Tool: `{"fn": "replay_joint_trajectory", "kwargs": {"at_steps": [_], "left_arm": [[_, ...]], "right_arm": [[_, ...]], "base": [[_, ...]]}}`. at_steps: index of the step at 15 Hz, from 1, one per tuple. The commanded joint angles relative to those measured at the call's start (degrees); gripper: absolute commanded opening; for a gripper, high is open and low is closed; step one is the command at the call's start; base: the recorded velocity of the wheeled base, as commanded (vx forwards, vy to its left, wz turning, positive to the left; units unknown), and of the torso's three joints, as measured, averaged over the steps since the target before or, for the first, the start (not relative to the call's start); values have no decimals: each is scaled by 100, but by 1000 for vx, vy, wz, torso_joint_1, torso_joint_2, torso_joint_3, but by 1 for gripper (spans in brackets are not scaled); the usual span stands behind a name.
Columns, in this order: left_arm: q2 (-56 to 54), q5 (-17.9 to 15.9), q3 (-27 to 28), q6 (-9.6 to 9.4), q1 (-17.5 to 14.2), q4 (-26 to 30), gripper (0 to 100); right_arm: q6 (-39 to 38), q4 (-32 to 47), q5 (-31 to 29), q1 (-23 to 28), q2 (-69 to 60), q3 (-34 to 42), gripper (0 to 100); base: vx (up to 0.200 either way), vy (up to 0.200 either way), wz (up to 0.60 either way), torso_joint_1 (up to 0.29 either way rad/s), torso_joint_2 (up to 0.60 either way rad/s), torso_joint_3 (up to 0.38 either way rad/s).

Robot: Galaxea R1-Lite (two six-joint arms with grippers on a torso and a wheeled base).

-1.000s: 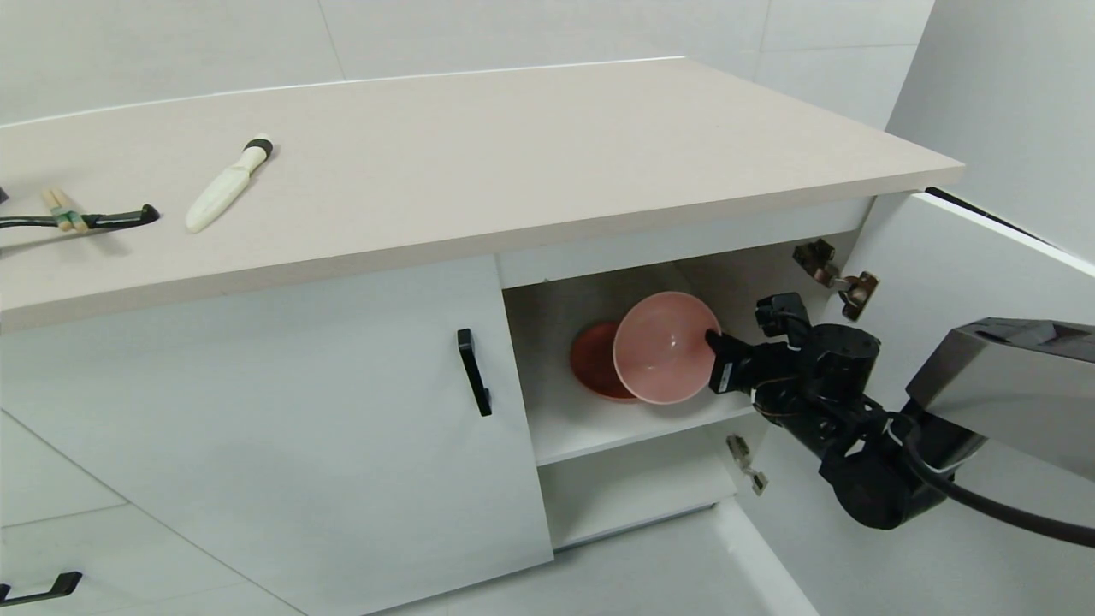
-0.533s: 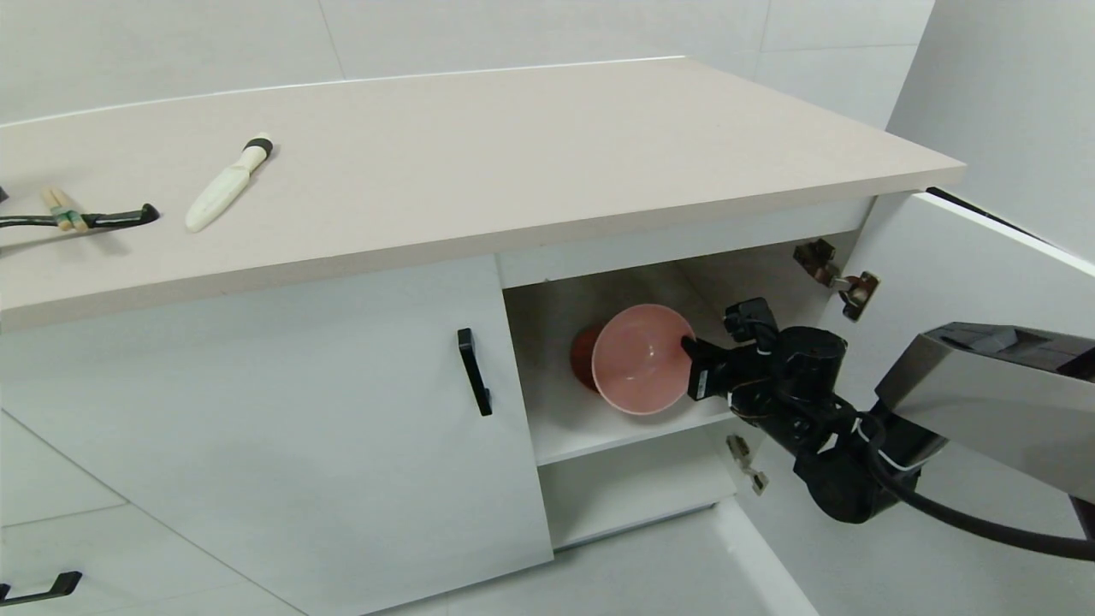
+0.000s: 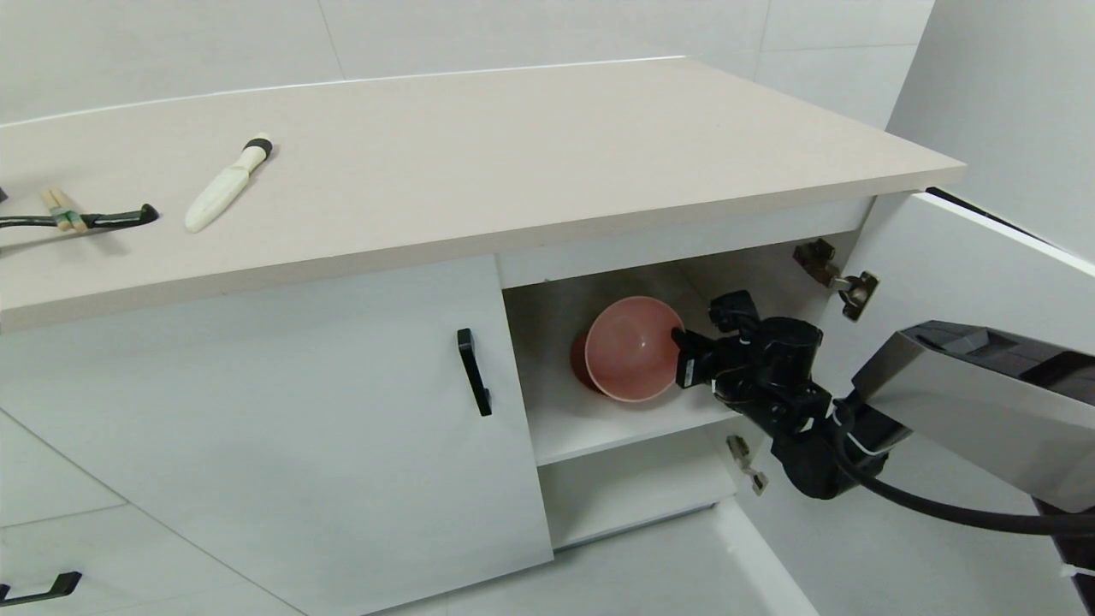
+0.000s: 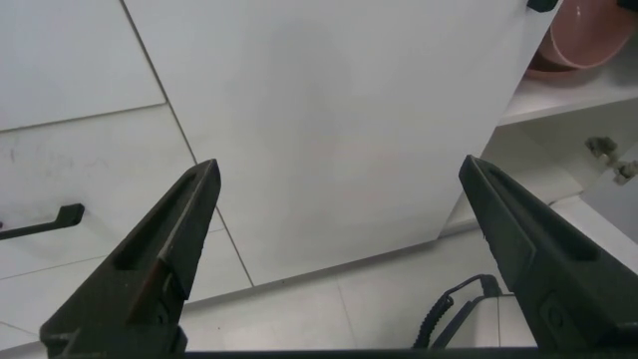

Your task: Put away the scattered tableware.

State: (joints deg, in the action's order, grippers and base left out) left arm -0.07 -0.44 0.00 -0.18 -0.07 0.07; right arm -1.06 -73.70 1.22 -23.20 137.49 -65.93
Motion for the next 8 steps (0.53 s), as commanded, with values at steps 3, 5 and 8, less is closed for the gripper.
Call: {"fn": "replay_joint_trajectory", "kwargs": {"at_steps": [3, 5, 8], "left_arm": [[7, 0, 0, -8, -1, 1, 100], [7, 0, 0, -8, -1, 1, 100], [7, 0, 0, -8, -1, 1, 100]], "right_arm": [[1, -4, 1, 70, 261, -289, 0], [1, -12, 1, 70, 288, -280, 0], [1, -21, 10, 70, 288, -289, 0]], "base": [[0, 0, 0, 0, 0, 0], [0, 0, 0, 0, 0, 0], [0, 0, 0, 0, 0, 0]]}}
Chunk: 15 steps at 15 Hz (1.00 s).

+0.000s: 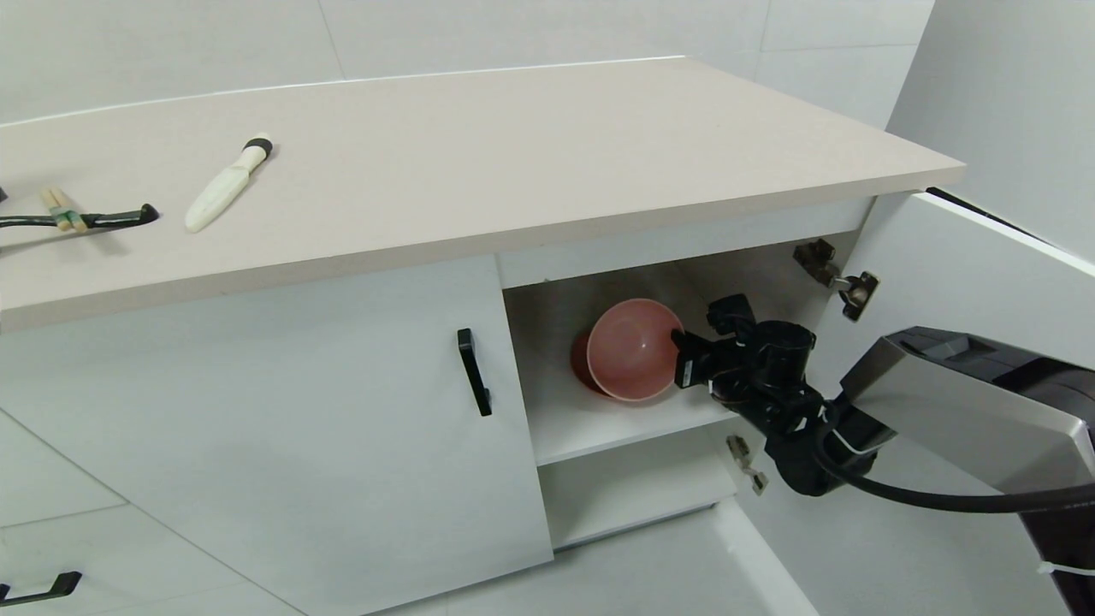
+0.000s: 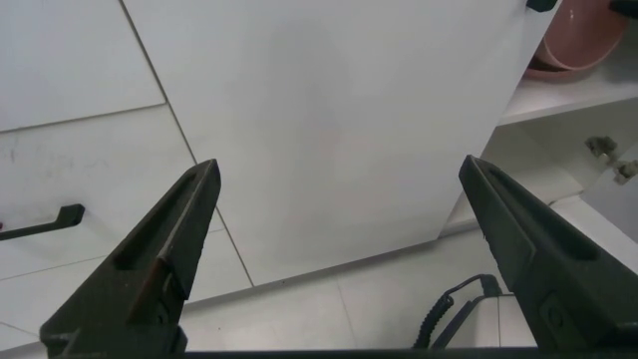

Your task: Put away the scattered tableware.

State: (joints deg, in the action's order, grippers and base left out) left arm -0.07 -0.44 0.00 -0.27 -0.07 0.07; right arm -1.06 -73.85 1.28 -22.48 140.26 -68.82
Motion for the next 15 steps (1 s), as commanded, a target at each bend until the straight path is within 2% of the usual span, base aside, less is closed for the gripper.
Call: {"fn": "replay_joint_trajectory", "kwargs": {"at_steps": [1, 7, 8, 13, 15], "left_arm": [[7, 0, 0, 0, -1, 1, 100], [7, 0, 0, 9, -1, 1, 100], [7, 0, 0, 9, -1, 1, 100], [7, 0, 0, 9, -1, 1, 100], [7, 0, 0, 18, -1, 1, 100]], "right_arm": [[1, -7, 4, -2, 10, 9, 0], [9, -33, 4, -28, 10, 44, 0], [9, -42, 4, -28, 1, 35, 100], [27, -209, 4, -151, -272, 96, 100], [27, -270, 4, -257, -676, 501, 100]], "base": [[0, 0, 0, 0, 0, 0], [0, 0, 0, 0, 0, 0], [0, 0, 0, 0, 0, 0], [0, 0, 0, 0, 0, 0], [0, 0, 0, 0, 0, 0]]}}
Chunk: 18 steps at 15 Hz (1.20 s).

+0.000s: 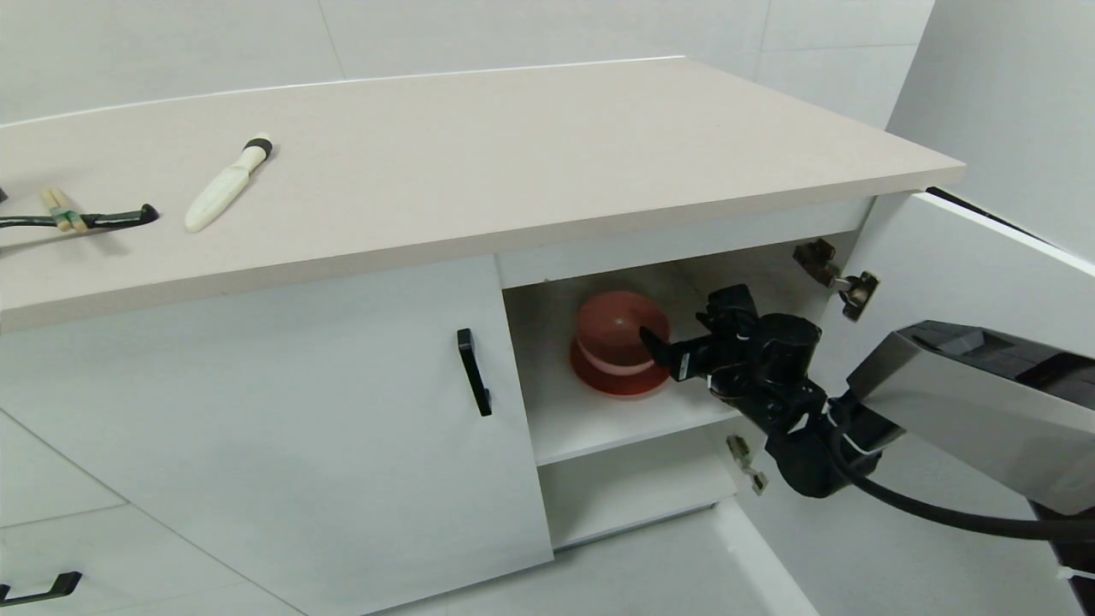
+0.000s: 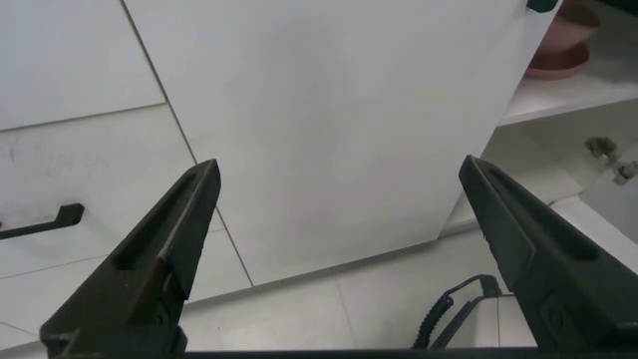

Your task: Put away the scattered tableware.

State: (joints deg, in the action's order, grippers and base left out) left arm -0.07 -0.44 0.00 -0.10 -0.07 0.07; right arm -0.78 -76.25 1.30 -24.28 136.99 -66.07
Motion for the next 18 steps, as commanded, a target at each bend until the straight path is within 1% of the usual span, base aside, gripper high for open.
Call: {"fn": "replay_joint_trajectory", "kwargs": {"at_steps": [1, 3, 4, 6, 7, 9, 10, 12, 13, 14, 15, 17, 18], "left_arm": [[7, 0, 0, 1, -1, 1, 100], [7, 0, 0, 1, -1, 1, 100], [7, 0, 0, 1, -1, 1, 100], [7, 0, 0, 1, -1, 1, 100], [7, 0, 0, -8, -1, 1, 100], [7, 0, 0, -34, -1, 1, 100], [7, 0, 0, 10, -1, -7, 100], [7, 0, 0, 10, -1, -7, 100], [7, 0, 0, 54, -1, -7, 100], [7, 0, 0, 45, -1, -7, 100], [7, 0, 0, 62, -1, -7, 100], [7, 0, 0, 62, -1, -7, 100], [7, 0, 0, 62, -1, -7, 100]], "right_arm": [[-1, -100, 1, -138, -524, 464, 100], [43, -531, -7, -358, -1165, 1518, 100], [210, -768, -51, -463, -1552, 2301, 100], [482, -1058, -60, -525, -2238, 3443, 100], [491, -1146, -60, -534, -2739, 4006, 100], [500, -1137, -60, -534, -3574, 4691, 100], [509, -1129, -60, -507, -4057, 4990, 100], [509, -1102, -60, -472, -4259, 5069, 100], [579, -584, -60, -129, -5323, 5711, 100], [579, -434, -60, -59, -5621, 6027, 100], [579, -346, -60, 143, -5911, 6291, 100], [535, -153, -69, 591, -6289, 6607, 100], [438, 198, -157, 714, -6527, 6607, 100]], "base": [[0, 0, 0, 0, 0, 0], [0, 0, 0, 0, 0, 0], [0, 0, 0, 0, 0, 0], [0, 0, 0, 0, 0, 0], [0, 0, 0, 0, 0, 0], [0, 0, 0, 0, 0, 0], [0, 0, 0, 0, 0, 0], [0, 0, 0, 0, 0, 0], [0, 0, 0, 0, 0, 0], [0, 0, 0, 0, 0, 0], [0, 0, 0, 0, 0, 0], [0, 0, 0, 0, 0, 0], [0, 0, 0, 0, 0, 0]]}}
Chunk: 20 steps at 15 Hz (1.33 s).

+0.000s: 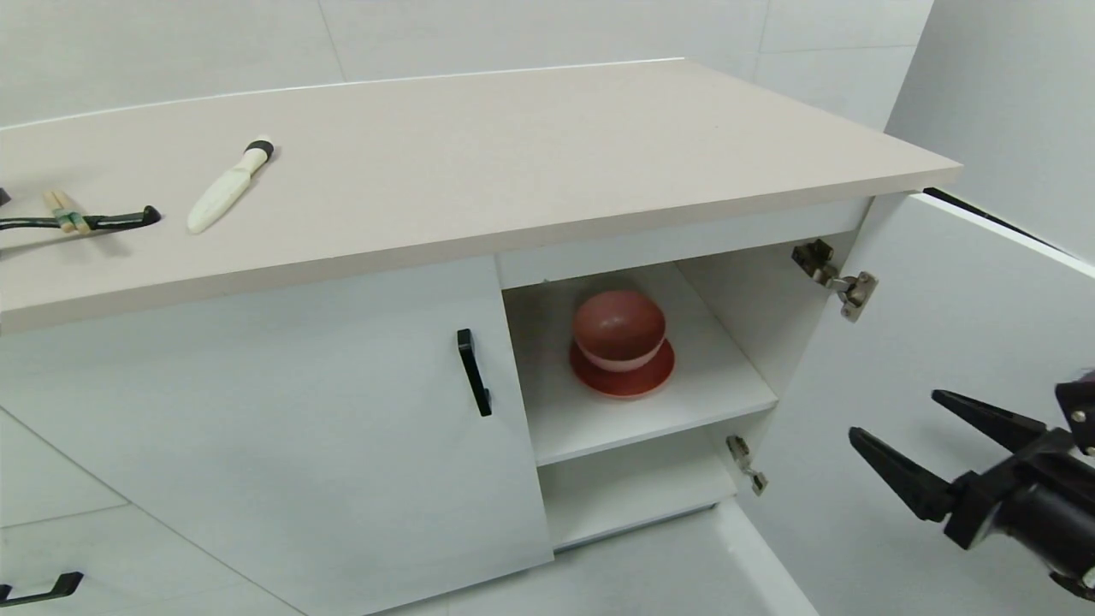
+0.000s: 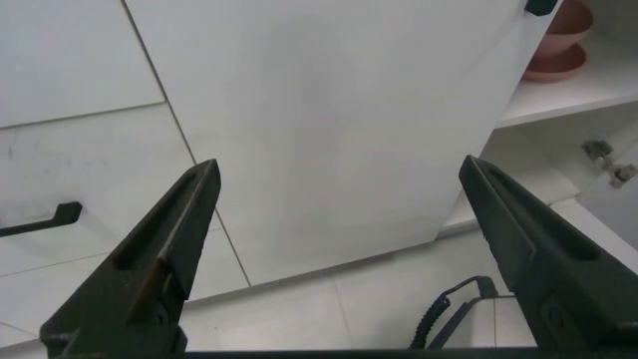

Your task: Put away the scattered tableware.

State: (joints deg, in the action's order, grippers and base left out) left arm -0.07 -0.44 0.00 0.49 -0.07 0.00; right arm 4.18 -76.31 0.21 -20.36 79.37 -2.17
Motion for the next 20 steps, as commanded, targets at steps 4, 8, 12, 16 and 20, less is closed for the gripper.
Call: {"fn": "replay_joint_trajectory", "kwargs": {"at_steps": [4, 8, 12, 16, 20], "left_arm": [[7, 0, 0, 4, -1, 0, 100], [7, 0, 0, 4, -1, 0, 100], [7, 9, 0, -22, -1, 9, 100], [7, 9, 0, -31, -1, 9, 100], [7, 26, 0, -22, -1, 0, 100]], "right_arm": [[-190, 2455, -135, 507, -2646, 217, 100], [-172, 4792, -65, 1078, -4835, 217, 100], [-198, 6243, -100, 1280, -6426, 182, 100], [-234, 7702, -91, 2027, -7937, 199, 100], [-313, 7640, -153, 2045, -7937, 208, 100]], "base": [[0, 0, 0, 0, 0, 0], [0, 0, 0, 0, 0, 0], [-150, 0, 0, 1, -1, 4], [-200, 0, 0, 7, 4, 1], [-200, 0, 0, 2, 4, -1]]}}
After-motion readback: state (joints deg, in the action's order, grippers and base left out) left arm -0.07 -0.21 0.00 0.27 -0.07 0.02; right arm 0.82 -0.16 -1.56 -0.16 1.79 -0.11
